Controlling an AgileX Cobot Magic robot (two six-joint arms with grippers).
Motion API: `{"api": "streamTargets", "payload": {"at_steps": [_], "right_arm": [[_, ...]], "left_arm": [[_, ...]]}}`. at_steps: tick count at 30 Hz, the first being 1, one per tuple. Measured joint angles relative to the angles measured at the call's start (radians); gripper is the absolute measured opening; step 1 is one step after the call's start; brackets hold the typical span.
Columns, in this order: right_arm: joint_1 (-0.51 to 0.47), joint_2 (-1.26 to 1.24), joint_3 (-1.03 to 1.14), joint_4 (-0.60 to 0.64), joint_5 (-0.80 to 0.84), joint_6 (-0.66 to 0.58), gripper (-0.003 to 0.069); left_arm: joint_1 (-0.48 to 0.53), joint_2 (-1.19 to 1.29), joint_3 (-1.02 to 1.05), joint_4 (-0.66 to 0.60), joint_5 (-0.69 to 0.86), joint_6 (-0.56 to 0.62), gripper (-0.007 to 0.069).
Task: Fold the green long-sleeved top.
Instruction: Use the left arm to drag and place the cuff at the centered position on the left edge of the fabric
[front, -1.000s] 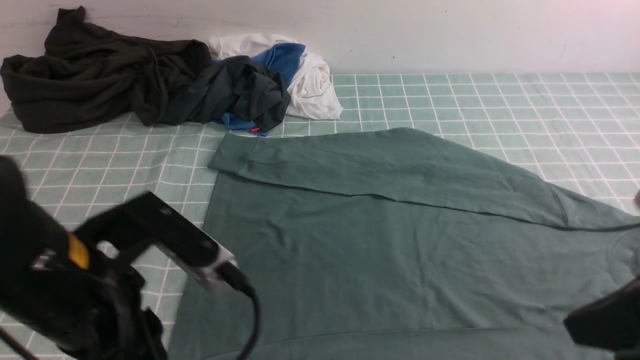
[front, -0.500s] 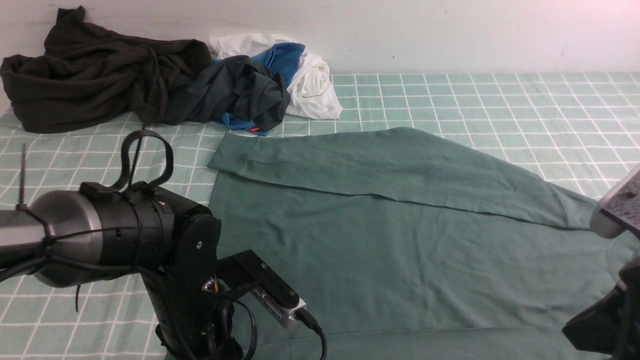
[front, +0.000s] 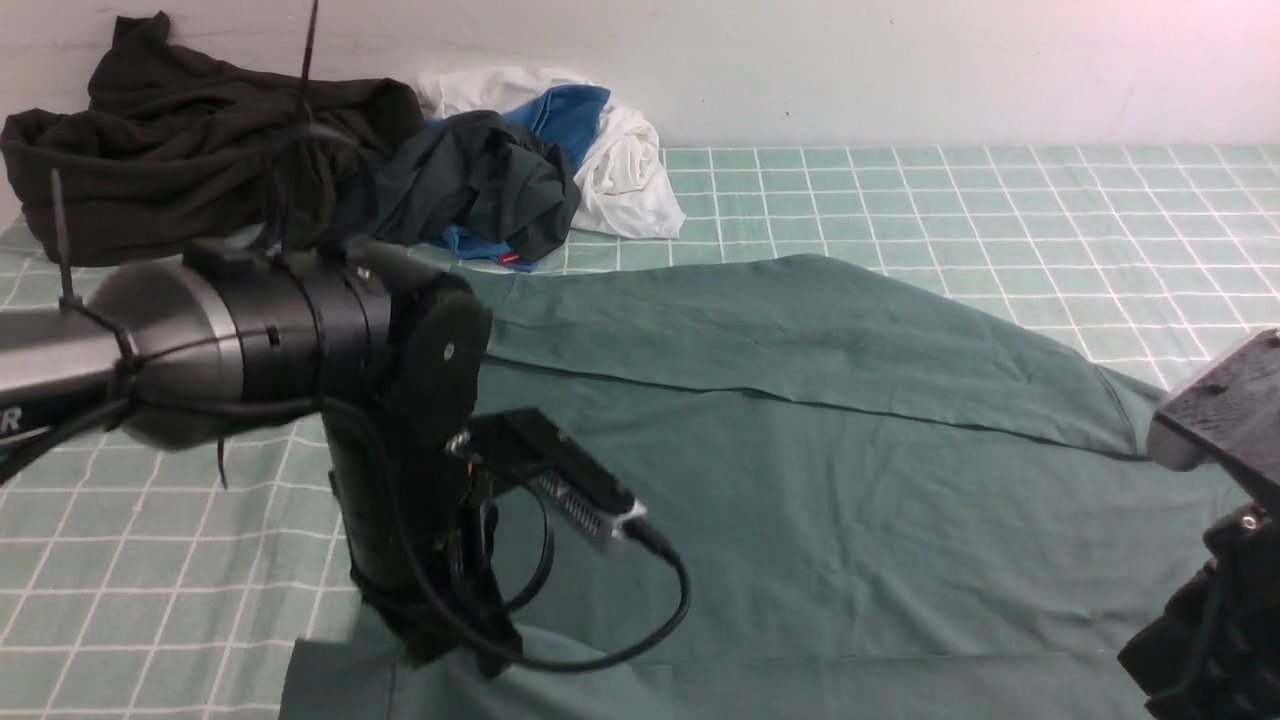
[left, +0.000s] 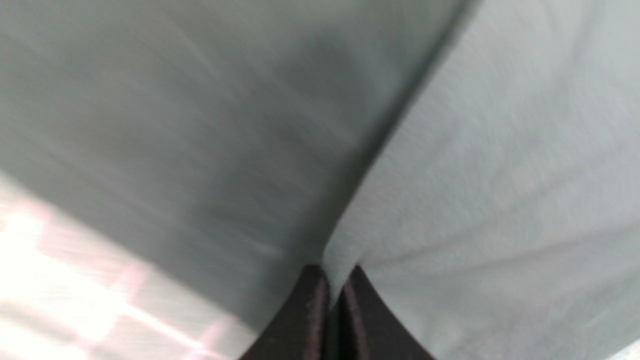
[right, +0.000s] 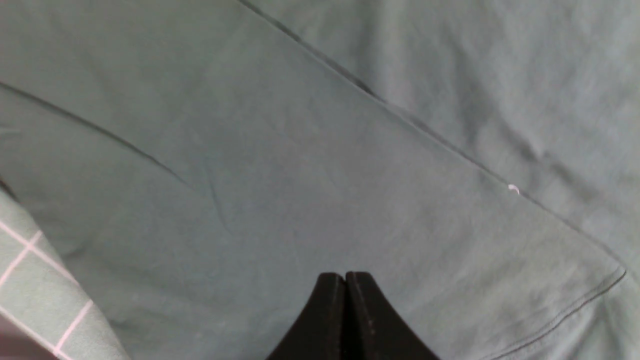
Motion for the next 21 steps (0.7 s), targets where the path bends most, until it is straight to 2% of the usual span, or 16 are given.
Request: {"api": "streamTargets", "payload": {"at_steps": [7, 14, 17, 21], "right_arm": [[0.000, 0.115, 0.000, -0.090, -0.056, 0.135, 0.0008], [0.000, 0.119, -0.002, -0.169, -0.072, 0.223, 0.0022], [0.000, 0.119, -0.002, -0.175, -0.078, 0.231, 0.0027], [0.000, 0.119, -0.002, -0.175, -0.093, 0.242, 0.0051]], "left_arm": [[0.003, 0.070, -0.364, 0.077, 0.073, 0.018, 0.0000], [0.040, 0.222, -0.541, 0.083, 0.077, 0.036, 0.0014], [0.064, 0.298, -0.589, 0.084, 0.074, 0.036, 0.0053], [0.091, 0.383, -0.673, 0.085, 0.064, 0.017, 0.0176]]}}
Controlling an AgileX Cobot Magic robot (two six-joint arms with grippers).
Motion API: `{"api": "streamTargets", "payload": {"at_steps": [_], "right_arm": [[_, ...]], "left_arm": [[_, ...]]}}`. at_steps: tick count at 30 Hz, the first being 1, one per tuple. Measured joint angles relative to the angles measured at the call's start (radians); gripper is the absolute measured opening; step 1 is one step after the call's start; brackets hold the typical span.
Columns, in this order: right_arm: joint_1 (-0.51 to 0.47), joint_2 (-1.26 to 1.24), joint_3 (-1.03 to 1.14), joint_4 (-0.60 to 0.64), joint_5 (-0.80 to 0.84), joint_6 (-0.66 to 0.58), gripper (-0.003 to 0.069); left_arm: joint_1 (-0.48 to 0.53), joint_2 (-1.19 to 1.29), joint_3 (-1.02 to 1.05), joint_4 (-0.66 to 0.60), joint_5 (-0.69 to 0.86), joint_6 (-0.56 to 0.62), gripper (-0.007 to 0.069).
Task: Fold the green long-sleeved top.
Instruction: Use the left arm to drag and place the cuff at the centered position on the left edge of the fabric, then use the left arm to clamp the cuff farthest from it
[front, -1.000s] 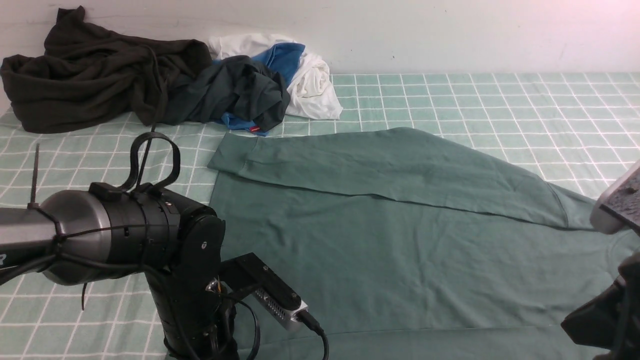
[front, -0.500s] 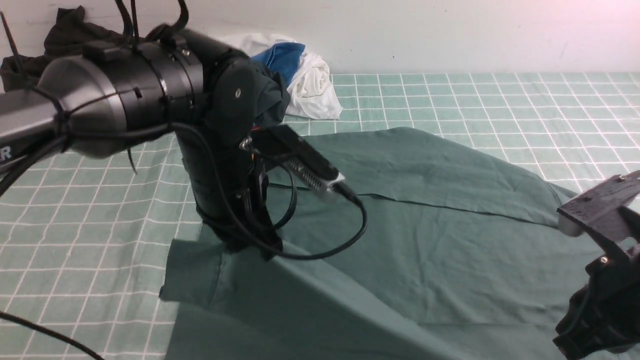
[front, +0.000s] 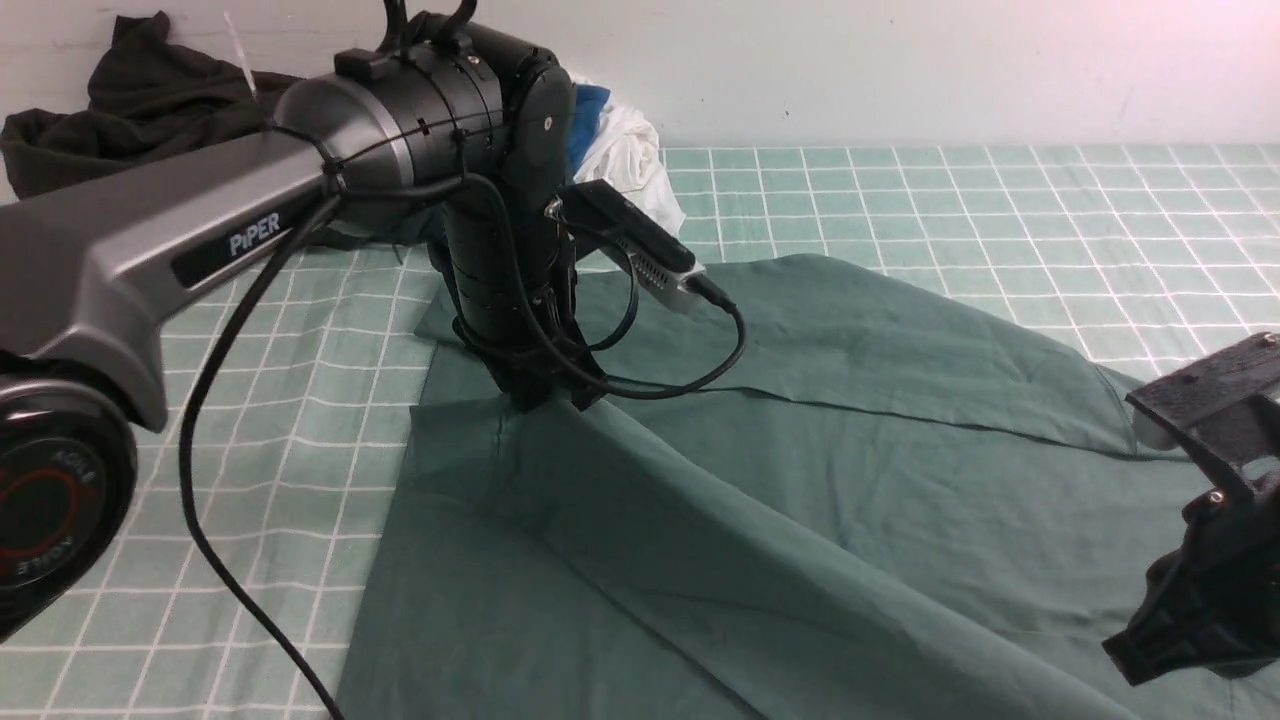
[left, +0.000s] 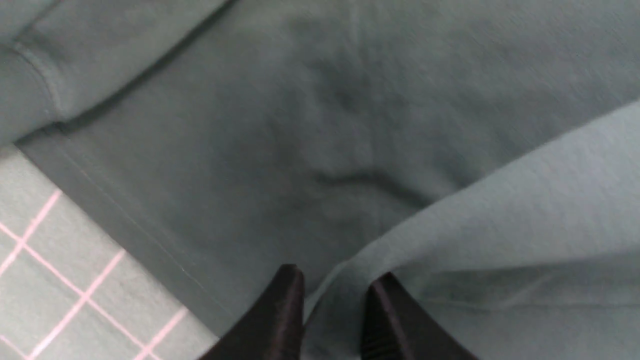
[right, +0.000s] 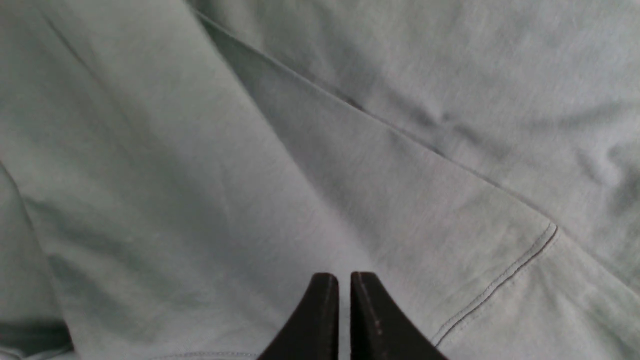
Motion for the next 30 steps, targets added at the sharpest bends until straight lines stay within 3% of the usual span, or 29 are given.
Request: {"api": "streamTargets", "payload": {"at_steps": [2, 3, 5, 11, 19, 25, 30], "right_arm": [[0.000, 0.000, 0.000, -0.002, -0.004, 0.004, 0.0063], [0.000, 0.000, 0.000, -0.011, -0.007, 0.011, 0.0084], [0.000, 0.000, 0.000, -0.022, -0.015, 0.014, 0.0110], [0.000, 0.000, 0.000, -0.037, -0.075, 0.037, 0.0169], [0.000, 0.000, 0.000, -0.039, -0.179, 0.041, 0.0183], [0.000, 0.000, 0.000, -0.040, -0.228, 0.041, 0.0188], [0.000, 0.000, 0.000, -0.040, -0.238, 0.043, 0.0188]], "left_arm": [[0.009, 0.019, -0.032, 0.003, -0.001, -0.024, 0.0225], [0.026, 0.040, -0.078, 0.004, -0.003, -0.067, 0.0298], [0.058, 0.061, -0.134, 0.003, -0.003, -0.119, 0.0370], [0.181, 0.140, -0.231, -0.054, -0.064, -0.187, 0.0462], [0.299, 0.283, -0.244, -0.105, -0.297, -0.308, 0.0462], [0.315, 0.324, -0.247, -0.156, -0.337, -0.330, 0.0444], [0.315, 0.326, -0.250, -0.245, -0.320, -0.246, 0.0233]]}}
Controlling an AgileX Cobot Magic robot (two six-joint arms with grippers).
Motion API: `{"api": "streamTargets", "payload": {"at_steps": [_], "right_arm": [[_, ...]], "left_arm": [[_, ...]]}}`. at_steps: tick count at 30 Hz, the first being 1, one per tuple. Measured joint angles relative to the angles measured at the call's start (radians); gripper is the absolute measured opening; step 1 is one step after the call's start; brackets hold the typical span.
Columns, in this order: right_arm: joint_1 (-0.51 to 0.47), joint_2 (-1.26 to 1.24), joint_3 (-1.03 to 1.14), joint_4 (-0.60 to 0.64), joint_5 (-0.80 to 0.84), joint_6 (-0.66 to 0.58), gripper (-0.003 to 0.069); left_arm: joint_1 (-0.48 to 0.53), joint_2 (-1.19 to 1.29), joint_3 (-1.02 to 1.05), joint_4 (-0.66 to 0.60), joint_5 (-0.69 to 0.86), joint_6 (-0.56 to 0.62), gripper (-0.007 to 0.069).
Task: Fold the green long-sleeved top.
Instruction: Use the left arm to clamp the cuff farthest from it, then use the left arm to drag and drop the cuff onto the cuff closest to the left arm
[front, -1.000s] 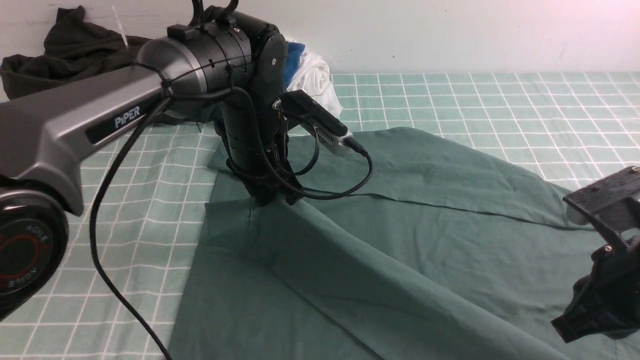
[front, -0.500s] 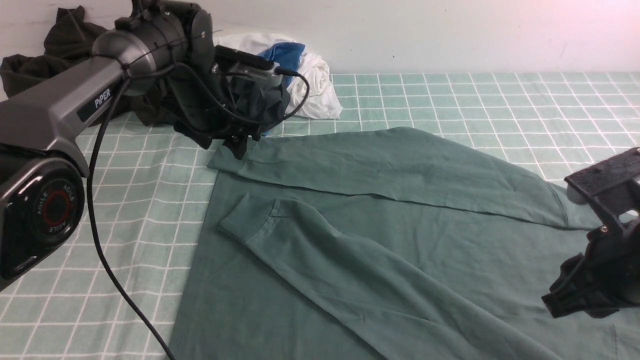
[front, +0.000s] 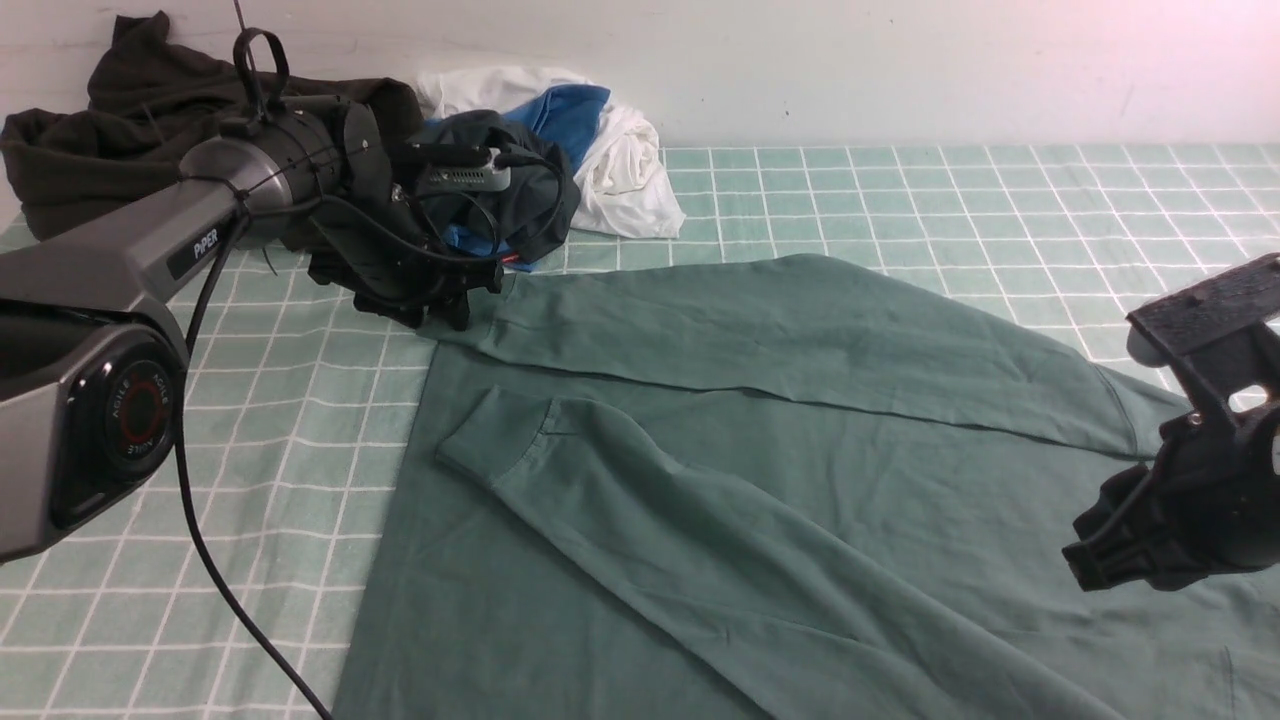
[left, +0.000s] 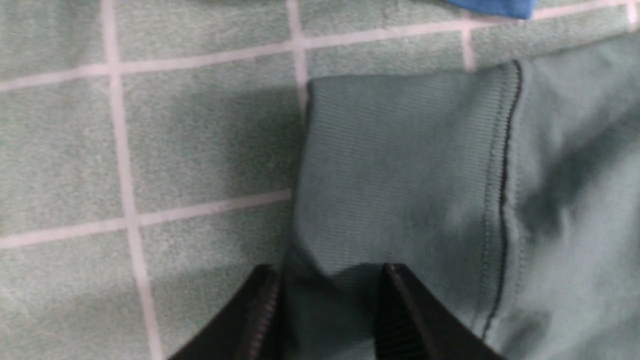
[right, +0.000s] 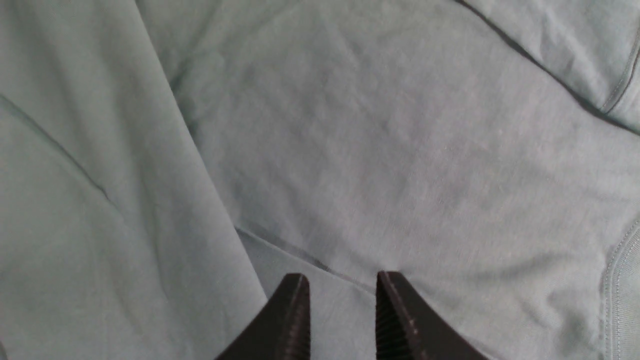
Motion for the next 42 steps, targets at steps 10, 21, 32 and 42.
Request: {"api": "streamTargets", "payload": {"at_steps": [10, 21, 32, 42], "right_arm": [[0.000, 0.000, 0.000, -0.001, 0.009, 0.001, 0.0188], [0.000, 0.000, 0.000, 0.003, 0.017, 0.019, 0.0189], [0.000, 0.000, 0.000, 0.003, 0.017, 0.020, 0.0189], [0.000, -0.004, 0.000, 0.002, 0.022, 0.020, 0.0189]], "left_arm": [[0.000, -0.037, -0.030, -0.031, 0.092, 0.047, 0.0028], [-0.043, -0.230, -0.065, 0.031, 0.223, 0.081, 0.0042], [-0.043, -0.207, -0.054, 0.036, 0.252, 0.088, 0.0064], [-0.077, -0.406, 0.011, 0.015, 0.352, 0.102, 0.0019]]}}
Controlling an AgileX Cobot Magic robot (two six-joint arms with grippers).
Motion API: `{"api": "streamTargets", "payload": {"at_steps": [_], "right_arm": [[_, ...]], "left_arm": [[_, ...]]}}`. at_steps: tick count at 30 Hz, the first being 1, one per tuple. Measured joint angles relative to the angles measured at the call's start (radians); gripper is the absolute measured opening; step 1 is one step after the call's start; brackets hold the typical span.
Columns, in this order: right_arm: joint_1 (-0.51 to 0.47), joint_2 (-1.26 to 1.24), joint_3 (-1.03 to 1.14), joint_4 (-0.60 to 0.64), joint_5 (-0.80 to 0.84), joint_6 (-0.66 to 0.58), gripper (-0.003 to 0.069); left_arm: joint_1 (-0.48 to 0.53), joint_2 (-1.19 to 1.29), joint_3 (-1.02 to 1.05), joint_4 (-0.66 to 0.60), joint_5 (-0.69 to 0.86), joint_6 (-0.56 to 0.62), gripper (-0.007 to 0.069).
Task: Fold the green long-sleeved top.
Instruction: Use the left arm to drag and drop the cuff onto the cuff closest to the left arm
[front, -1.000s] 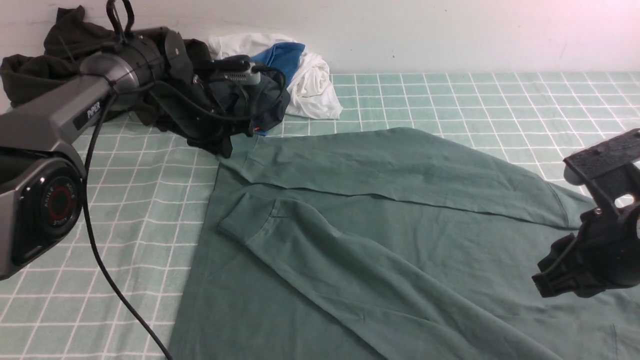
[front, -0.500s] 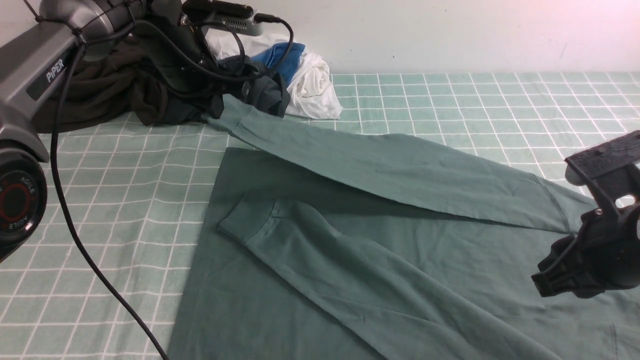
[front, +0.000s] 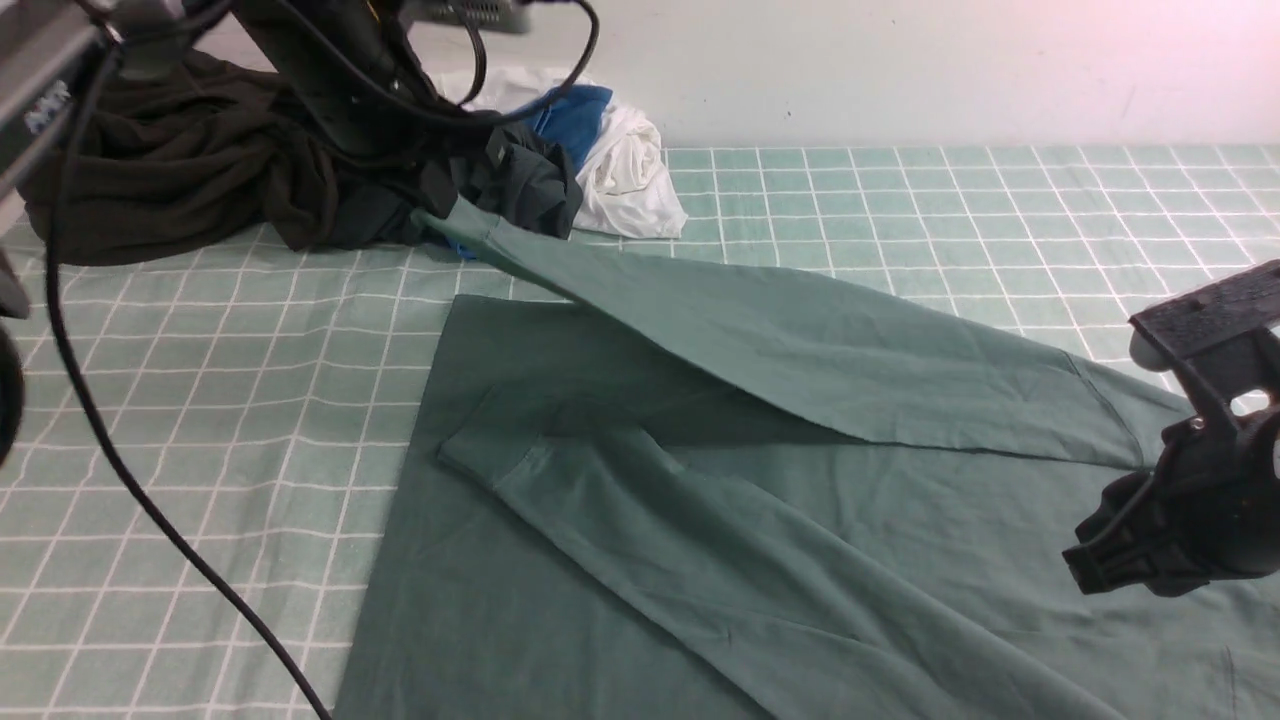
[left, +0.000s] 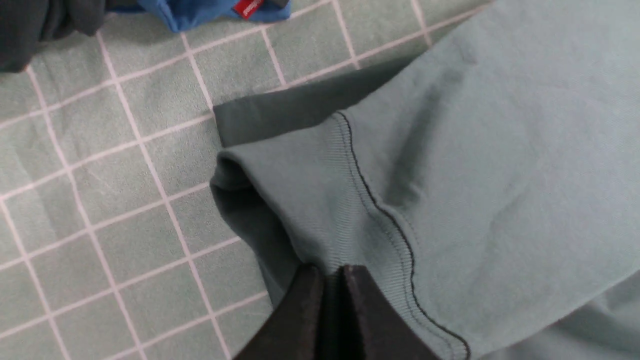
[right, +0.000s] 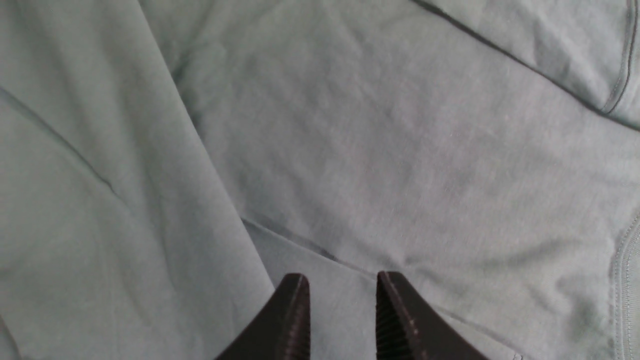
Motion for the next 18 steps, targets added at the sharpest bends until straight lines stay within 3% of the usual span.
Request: {"api": "streamTargets", "payload": {"at_steps": [5, 6, 13, 18], "right_arm": [[0.000, -0.051, 0.000, 0.001, 0.012, 0.001, 0.0189], [0.000, -0.082, 0.000, 0.001, 0.018, 0.002, 0.0189], [0.001, -0.194, 0.000, 0.036, 0.076, -0.006, 0.0192], [0.049, -0.229, 0.000, 0.099, 0.163, -0.095, 0.0208]], "left_arm": [[-0.058, -0.249, 0.293, -0.006, -0.009, -0.031, 0.0019], [-0.088, -0.342, 0.451, -0.009, -0.038, -0.042, 0.0019], [-0.191, -0.575, 1.058, -0.020, -0.293, -0.055, 0.0019], [-0.209, -0.595, 1.262, -0.012, -0.376, -0.018, 0.0085]]}}
